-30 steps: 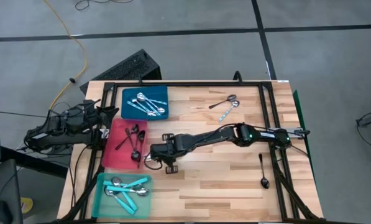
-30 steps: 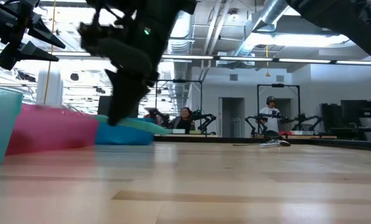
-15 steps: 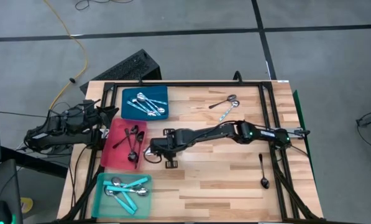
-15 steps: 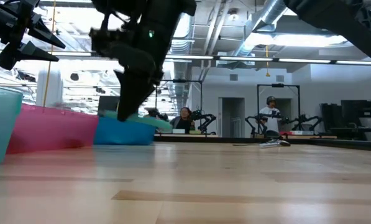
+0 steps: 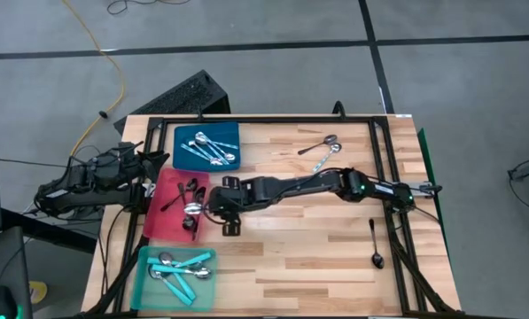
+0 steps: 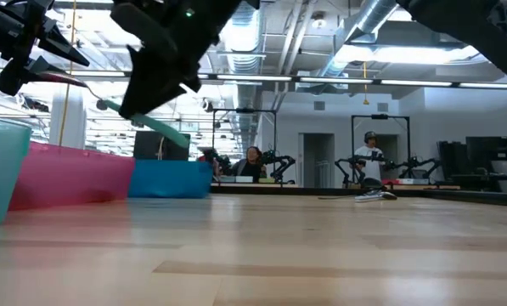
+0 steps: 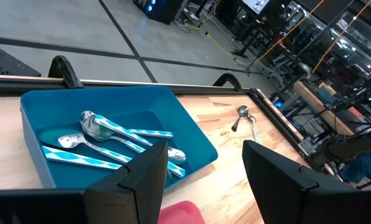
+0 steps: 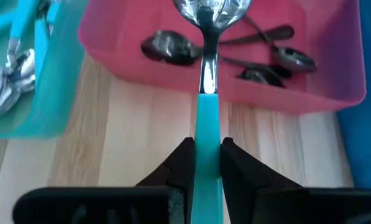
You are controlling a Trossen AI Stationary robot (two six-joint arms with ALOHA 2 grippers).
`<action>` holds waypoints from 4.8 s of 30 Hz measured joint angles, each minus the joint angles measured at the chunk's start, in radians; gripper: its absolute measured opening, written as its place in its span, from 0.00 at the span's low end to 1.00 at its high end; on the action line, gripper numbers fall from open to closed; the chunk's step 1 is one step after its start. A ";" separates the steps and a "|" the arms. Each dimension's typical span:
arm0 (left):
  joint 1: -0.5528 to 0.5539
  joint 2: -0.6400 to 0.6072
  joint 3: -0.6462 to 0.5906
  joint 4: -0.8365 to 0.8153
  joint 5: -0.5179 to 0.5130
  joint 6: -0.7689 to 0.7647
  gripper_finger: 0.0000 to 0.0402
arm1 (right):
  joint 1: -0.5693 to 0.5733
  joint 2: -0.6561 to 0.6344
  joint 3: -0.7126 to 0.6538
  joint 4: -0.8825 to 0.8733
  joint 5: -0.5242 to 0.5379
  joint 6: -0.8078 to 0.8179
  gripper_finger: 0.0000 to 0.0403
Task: Sort silverware by color (type)
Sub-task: Put the light blue spoon into the light blue bin
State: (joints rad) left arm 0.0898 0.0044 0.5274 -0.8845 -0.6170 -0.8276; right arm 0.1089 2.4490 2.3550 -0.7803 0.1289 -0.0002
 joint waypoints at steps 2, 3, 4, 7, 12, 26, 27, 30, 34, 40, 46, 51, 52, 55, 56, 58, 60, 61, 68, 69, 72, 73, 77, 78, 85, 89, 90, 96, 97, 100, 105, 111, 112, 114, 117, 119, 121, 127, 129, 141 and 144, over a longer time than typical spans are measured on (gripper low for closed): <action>0.000 0.000 0.000 0.000 0.002 -0.004 0.48 | 0.002 0.000 0.000 0.041 -0.004 0.000 0.21; 0.000 0.000 0.000 0.000 0.003 -0.005 0.48 | 0.001 0.000 0.000 0.063 -0.013 0.000 0.21; 0.000 0.000 0.000 0.000 0.002 -0.005 0.48 | 0.000 0.000 0.000 0.079 -0.022 0.000 0.21; 0.000 0.000 0.000 0.000 0.003 -0.006 0.48 | 0.001 0.000 0.000 0.124 -0.024 0.000 0.21; 0.000 0.000 0.000 0.000 0.003 -0.007 0.48 | -0.001 0.000 0.000 0.177 -0.028 -0.001 0.21; 0.000 0.000 0.000 0.000 0.004 -0.033 0.48 | -0.007 0.007 0.000 0.320 -0.125 -0.083 0.21; 0.000 0.000 0.000 0.000 0.004 -0.038 0.48 | -0.007 0.009 0.000 0.328 -0.133 -0.086 0.21; 0.000 0.000 0.000 0.000 0.004 -0.048 0.48 | -0.007 0.011 0.000 0.352 -0.158 -0.092 0.21; 0.000 0.000 0.000 0.000 0.004 -0.048 0.48 | -0.007 0.011 0.000 0.416 -0.194 -0.131 0.21; 0.000 0.000 0.000 0.000 0.002 -0.047 0.48 | -0.005 0.011 0.000 0.553 -0.224 -0.140 0.21; 0.000 0.000 0.000 0.000 0.001 -0.042 0.48 | 0.007 0.011 0.000 0.732 -0.286 -0.092 0.21; 0.000 0.000 0.000 0.000 0.000 -0.012 0.48 | 0.038 0.011 0.000 0.808 -0.288 -0.072 0.21; 0.000 0.000 0.000 0.000 0.000 -0.008 0.48 | 0.047 0.011 0.000 0.815 -0.288 -0.072 0.21; 0.000 0.000 0.000 0.000 0.000 -0.004 0.48 | 0.073 0.011 0.000 0.822 -0.261 -0.056 0.21; 0.000 0.000 0.000 0.000 0.000 -0.004 0.48 | 0.081 0.011 0.000 0.822 -0.232 -0.043 0.21; 0.000 0.000 0.000 0.000 0.000 0.000 0.48 | 0.094 0.011 0.000 0.825 -0.182 -0.017 0.21; 0.000 0.000 0.000 0.000 0.000 0.012 0.48 | 0.102 0.034 0.001 0.883 -0.156 0.003 0.21; 0.000 0.000 0.000 0.000 0.000 0.014 0.48 | 0.103 0.040 0.001 0.898 -0.153 0.018 0.21; 0.000 0.000 0.000 0.002 -0.001 0.015 0.48 | 0.122 0.099 -0.004 0.992 -0.080 0.131 0.21; 0.000 0.001 0.000 0.001 0.000 0.015 0.48 | 0.122 0.096 -0.005 0.997 -0.079 0.132 0.21; 0.000 0.000 0.000 0.002 0.000 0.015 0.48 | 0.121 0.088 -0.018 1.002 -0.076 0.144 0.21; 0.000 0.001 0.000 0.001 0.000 0.015 0.48 | 0.120 0.090 -0.020 0.998 -0.076 0.151 0.21; 0.000 0.000 0.000 0.001 -0.001 0.015 0.48 | 0.126 0.121 -0.021 1.023 -0.041 0.177 0.21; 0.000 0.000 0.000 0.003 -0.001 0.015 0.48 | 0.131 0.126 -0.021 1.041 -0.029 0.188 0.21; 0.000 0.000 0.000 0.002 -0.006 0.016 0.48 | 0.167 0.171 -0.024 1.068 0.004 0.228 0.21; 0.000 0.001 0.000 0.000 -0.012 0.015 0.48 | 0.178 0.172 -0.019 1.088 0.004 0.261 0.21; 0.000 0.001 0.000 -0.001 -0.011 0.015 0.48 | 0.181 0.172 -0.019 1.075 0.004 0.262 0.21; 0.000 0.000 0.000 0.000 -0.014 0.015 0.48 | 0.193 0.205 -0.023 1.079 0.032 0.271 0.21; 0.000 0.000 0.000 0.000 -0.015 0.015 0.48 | 0.193 0.221 -0.019 1.109 0.033 0.286 0.21; 0.000 0.000 0.000 0.000 -0.016 0.014 0.48 | 0.198 0.246 -0.022 1.149 0.031 0.348 0.21; 0.000 0.000 0.000 0.000 -0.018 0.013 0.48 | 0.205 0.281 -0.024 1.145 0.028 0.383 0.21; 0.000 0.000 0.000 -0.001 -0.019 0.012 0.48 | 0.211 0.274 -0.020 1.091 0.002 0.395 0.21; 0.000 0.000 0.000 0.000 -0.019 0.012 0.48 | 0.211 0.275 -0.021 1.088 -0.002 0.396 0.21; 0.000 0.000 0.000 -0.001 -0.019 0.012 0.48 | 0.211 0.276 -0.022 1.081 -0.003 0.397 0.21; 0.000 0.000 0.000 -0.001 -0.019 0.012 0.48 | 0.207 0.275 -0.021 1.079 -0.051 0.426 0.21; 0.000 0.000 0.000 -0.001 -0.020 0.012 0.48 | 0.201 0.275 -0.021 1.063 -0.097 0.454 0.21; 0.000 0.000 0.000 -0.001 -0.021 0.012 0.48 | 0.196 0.275 -0.021 1.035 -0.118 0.467 0.21; 0.000 0.000 0.000 -0.001 -0.024 0.012 0.48 | 0.182 0.275 -0.021 1.023 -0.190 0.493 0.21; 0.000 0.000 0.000 -0.001 -0.024 0.012 0.48 | 0.177 0.275 -0.021 1.021 -0.228 0.522 0.21; 0.000 0.000 0.000 -0.001 -0.024 0.012 0.48 | 0.152 0.275 -0.021 1.020 -0.373 0.640 0.21; 0.000 0.000 0.000 -0.001 -0.024 0.012 0.48 | 0.149 0.275 -0.021 1.020 -0.404 0.662 0.21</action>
State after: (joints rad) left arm 0.0898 0.0044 0.5270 -0.8852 -0.6407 -0.8158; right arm 0.2577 2.7239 2.3341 0.2396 -0.2755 0.6620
